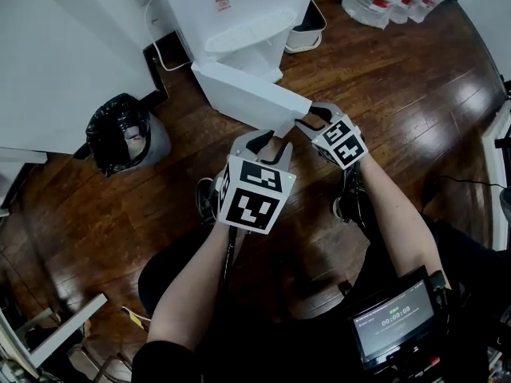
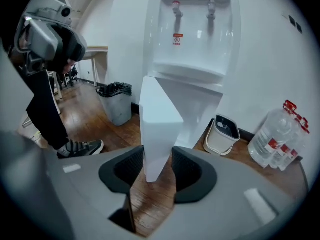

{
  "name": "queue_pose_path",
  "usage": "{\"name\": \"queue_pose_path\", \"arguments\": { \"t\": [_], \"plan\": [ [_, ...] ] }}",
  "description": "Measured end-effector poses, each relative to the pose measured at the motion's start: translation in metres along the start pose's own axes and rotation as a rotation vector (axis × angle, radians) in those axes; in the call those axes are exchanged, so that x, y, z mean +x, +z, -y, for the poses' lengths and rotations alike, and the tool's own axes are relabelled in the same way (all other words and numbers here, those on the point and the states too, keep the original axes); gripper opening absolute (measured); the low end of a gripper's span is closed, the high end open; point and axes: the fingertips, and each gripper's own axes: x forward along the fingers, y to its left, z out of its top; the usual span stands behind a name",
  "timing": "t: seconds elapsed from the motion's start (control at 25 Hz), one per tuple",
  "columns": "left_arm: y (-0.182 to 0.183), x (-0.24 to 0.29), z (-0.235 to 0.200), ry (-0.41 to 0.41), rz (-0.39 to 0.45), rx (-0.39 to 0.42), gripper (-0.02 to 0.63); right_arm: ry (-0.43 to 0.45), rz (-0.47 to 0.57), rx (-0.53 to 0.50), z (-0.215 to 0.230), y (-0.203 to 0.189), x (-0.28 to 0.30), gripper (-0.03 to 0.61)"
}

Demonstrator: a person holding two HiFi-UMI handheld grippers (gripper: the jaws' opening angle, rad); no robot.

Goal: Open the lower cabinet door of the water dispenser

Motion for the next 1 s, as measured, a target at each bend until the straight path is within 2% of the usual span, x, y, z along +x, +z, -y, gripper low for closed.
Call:
{"name": "queue_pose_path", "arguments": {
  "t": [0.28, 0.48, 0.76, 1.0],
  "plan": [
    [0.006, -0.021, -0.039, 0.065, 0.046, -0.066, 0.145, 0.032, -0.030, 0.001, -0.022, -0.006, -0.002, 0.172],
    [0.014, -0.041, -0.079, 0.138, 0.102, -0.158, 0.144, 0.076, -0.064, -0.045, -0.053, -0.012, 0.001, 0.162],
    [0.003, -0.066, -0.083, 0.126, 0.113, -0.186, 0.145, 0.094, -0.071, -0.082, -0.101, 0.001, -0.006, 0.115],
    [-0.004, -0.100, -0.125, 0.205, 0.172, -0.273, 0.145, 0.118, -0.067, -0.057, -0.133, 0.014, -0.005, 0.112]
  ]
}}
